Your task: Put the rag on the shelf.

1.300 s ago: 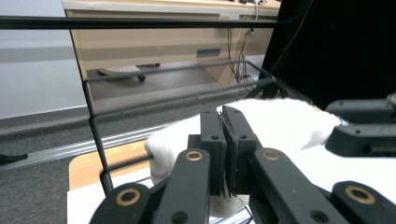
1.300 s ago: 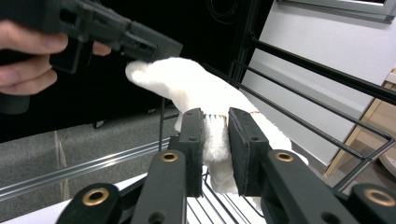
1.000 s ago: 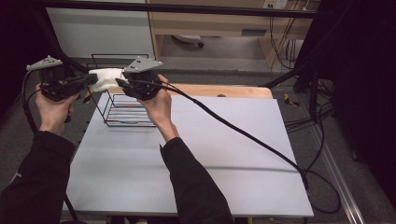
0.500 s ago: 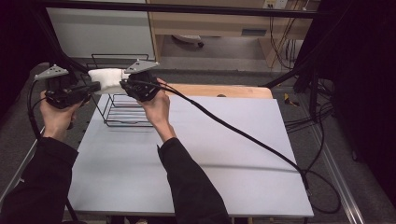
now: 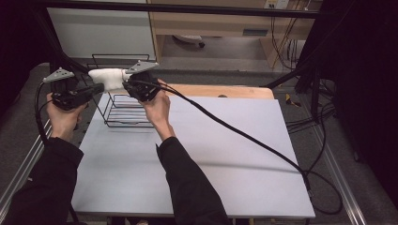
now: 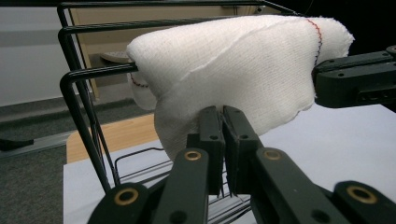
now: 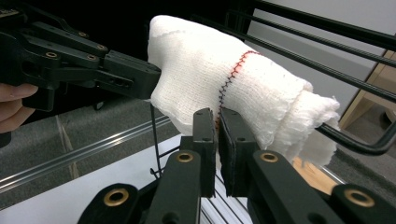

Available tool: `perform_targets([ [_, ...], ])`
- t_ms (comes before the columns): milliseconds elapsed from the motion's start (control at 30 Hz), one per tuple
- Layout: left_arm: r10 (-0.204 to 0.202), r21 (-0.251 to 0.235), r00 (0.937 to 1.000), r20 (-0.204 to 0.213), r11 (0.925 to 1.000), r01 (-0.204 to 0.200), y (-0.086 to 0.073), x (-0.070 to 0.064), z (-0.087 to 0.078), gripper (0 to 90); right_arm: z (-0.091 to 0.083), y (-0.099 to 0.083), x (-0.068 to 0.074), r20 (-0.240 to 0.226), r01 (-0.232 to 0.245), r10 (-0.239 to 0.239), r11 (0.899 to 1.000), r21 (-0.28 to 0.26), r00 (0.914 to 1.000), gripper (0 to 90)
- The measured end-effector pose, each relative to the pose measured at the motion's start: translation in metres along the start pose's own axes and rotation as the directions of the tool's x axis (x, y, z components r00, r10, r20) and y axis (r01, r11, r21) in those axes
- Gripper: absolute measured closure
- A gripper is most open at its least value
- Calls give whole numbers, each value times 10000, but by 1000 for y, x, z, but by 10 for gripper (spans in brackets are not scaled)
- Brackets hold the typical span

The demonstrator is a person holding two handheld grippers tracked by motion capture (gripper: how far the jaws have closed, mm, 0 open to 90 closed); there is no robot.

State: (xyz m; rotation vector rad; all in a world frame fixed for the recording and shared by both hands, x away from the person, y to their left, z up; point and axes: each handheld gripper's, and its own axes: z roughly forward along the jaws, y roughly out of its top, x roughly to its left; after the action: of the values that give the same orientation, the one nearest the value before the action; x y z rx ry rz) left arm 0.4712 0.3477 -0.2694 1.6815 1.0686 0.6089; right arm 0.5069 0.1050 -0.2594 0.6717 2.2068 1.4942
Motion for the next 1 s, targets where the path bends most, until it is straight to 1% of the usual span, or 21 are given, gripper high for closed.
perform_targets([
  [167,140,-180,9999,54,9997,-139,0,-4,-8,829,-10,5,4,-144,144,-149,9995,-289,9998,802],
  [333,264,-228,9996,110,9994,-261,-1,-8,-18,753,-25,11,8,-409,137,-151,9993,-346,9991,694],
  [400,300,-235,9995,140,9993,-297,-2,-11,-22,686,-31,13,10,-477,219,-234,9993,-313,9986,625],
  [433,339,-220,9993,157,9992,-336,-3,-11,-24,650,-35,12,11,-546,189,-210,9991,-384,9983,609],
  [500,386,-212,9990,215,9990,-381,-6,-14,-28,582,-41,11,9,-681,-20,-7,9992,-397,9977,521],
  [533,382,-207,9989,269,9991,-377,-8,-15,-30,544,-44,9,7,-708,-203,177,9992,-358,9973,464],
  [633,394,-205,9988,276,9990,-389,-14,-17,-32,440,-55,3,1,-699,-337,314,9989,-319,9971,436],
  [700,367,-129,9989,297,9993,-363,-21,-19,-32,375,-62,-2,-2,-737,-469,448,9985,-267,9963,391],
  [800,473,85,9984,323,9988,-476,-31,-22,-30,317,-73,-11,-6,-724,-540,524,9984,-195,9960,314],
  [833,433,139,9983,378,9989,-439,-36,-24,-29,296,-76,-13,-7,-722,-570,557,9983,-157,9958,288],
  [900,477,258,9979,441,9985,-489,-44,-27,-27,266,-84,-21,-11,-629,-548,542,9985,-76,9965,239],
  [1000,484,425,9976,502,9978,-506,-57,-30,-25,220,-94,-32,-16,-569,-667,663,9978,-51,9962,168],
])
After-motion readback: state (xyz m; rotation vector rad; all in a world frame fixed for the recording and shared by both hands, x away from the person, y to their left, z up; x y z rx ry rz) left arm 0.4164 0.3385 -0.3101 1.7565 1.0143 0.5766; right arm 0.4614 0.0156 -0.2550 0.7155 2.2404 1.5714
